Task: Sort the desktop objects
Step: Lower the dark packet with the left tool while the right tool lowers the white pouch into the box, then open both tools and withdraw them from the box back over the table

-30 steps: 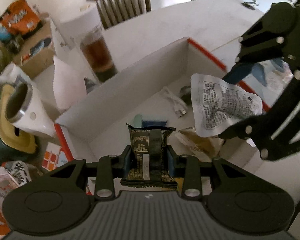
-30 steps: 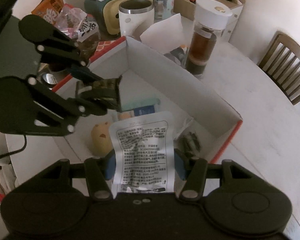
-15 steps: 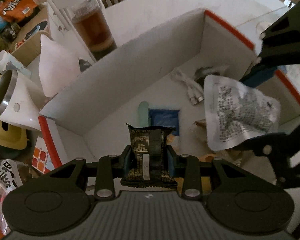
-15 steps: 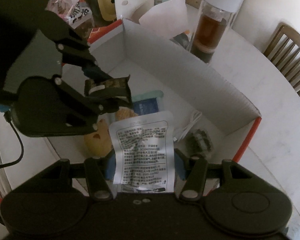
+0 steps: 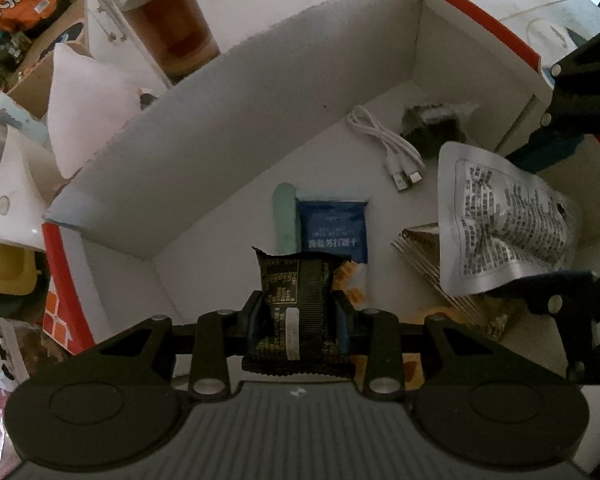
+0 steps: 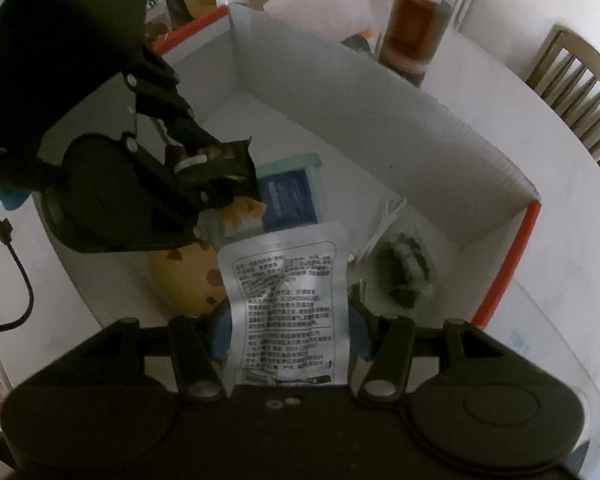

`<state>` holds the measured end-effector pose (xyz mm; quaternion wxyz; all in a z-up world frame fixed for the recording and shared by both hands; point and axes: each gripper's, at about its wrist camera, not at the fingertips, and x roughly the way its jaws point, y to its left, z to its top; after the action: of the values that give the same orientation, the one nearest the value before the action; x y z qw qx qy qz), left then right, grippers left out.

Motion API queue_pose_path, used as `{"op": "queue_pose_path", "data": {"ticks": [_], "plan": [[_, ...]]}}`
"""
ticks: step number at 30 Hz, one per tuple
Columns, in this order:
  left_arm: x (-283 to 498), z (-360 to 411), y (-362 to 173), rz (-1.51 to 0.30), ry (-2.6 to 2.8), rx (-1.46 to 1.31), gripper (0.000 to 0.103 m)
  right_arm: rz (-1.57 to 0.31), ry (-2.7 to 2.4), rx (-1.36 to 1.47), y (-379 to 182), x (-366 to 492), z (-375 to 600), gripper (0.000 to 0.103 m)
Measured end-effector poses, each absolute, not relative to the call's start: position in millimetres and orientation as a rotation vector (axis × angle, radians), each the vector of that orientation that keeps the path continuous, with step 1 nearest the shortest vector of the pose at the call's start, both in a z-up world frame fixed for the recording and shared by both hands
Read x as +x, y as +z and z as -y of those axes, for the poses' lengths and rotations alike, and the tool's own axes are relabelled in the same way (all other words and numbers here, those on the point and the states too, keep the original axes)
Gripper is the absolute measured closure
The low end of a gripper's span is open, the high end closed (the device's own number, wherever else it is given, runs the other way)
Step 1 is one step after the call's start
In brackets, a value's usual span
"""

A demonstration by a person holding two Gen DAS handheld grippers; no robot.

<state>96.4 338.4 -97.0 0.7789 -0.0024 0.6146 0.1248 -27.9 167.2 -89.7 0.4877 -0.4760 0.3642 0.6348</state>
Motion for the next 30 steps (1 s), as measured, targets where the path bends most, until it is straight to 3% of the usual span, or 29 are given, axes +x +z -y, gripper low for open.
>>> {"op": "queue_pose_path", "data": {"ticks": [12, 14, 16, 19, 30], "plan": [[94.6, -336.3, -101.7, -1.337, 0.287, -0.021, 0.067, -0.904, 1.507, -1.123, -89.6, -7.3, -171.1, 0.042], [94.6, -334.5, -102.0, -1.336, 0.289, -0.011, 0.064, -0.899, 1.515, -1.108, -86.6, -5.6, -170.4, 0.036], [94.3, -334.0, -101.6, -1.332, 0.295, -0.011, 0.051, -0.896, 1.522, -1.101, -82.7, -4.8, -169.6, 0.033], [94.5, -334.3, -99.8, -1.327, 0.303, -0.013, 0.041, -0.900, 1.524, -1.090, -77.3, -2.6, -169.3, 0.032], [89.3, -325.6, -76.8, -1.297, 0.297, -0.027, 0.036, -0.896, 1.545, -1.041, -55.1, -1.5, -147.4, 0.031]]}}
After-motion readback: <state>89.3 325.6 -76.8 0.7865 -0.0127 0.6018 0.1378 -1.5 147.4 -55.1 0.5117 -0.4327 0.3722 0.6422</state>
